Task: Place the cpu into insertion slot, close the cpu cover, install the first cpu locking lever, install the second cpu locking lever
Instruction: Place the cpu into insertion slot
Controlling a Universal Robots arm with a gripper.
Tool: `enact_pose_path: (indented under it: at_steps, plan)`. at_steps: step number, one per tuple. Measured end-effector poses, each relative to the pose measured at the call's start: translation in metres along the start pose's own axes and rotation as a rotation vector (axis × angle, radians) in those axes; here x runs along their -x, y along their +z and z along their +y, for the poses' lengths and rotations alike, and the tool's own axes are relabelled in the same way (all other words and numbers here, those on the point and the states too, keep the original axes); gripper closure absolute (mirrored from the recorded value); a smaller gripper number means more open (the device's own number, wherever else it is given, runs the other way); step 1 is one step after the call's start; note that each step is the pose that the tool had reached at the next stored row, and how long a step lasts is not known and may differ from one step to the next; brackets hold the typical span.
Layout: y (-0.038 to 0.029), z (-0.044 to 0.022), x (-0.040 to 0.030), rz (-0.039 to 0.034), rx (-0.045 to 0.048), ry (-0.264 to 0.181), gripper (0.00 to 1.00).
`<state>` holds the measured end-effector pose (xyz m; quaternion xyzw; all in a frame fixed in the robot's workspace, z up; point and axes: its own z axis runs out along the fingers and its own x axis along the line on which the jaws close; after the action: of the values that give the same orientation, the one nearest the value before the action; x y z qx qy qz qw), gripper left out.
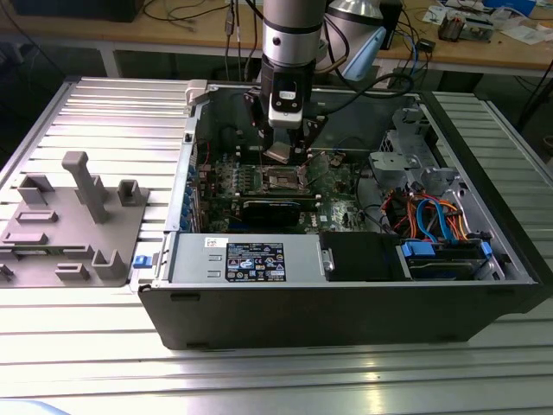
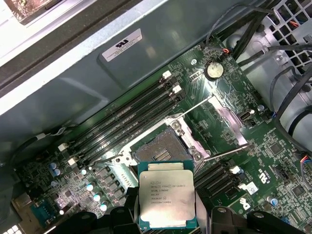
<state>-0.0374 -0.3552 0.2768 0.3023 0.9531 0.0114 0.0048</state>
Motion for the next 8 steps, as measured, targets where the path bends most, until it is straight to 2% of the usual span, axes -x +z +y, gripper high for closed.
enact_pose_path:
  at_steps: [8]
  plan:
    - [0.0000, 0.0000, 0.0000, -0.0008, -0.0010, 0.006, 0.45]
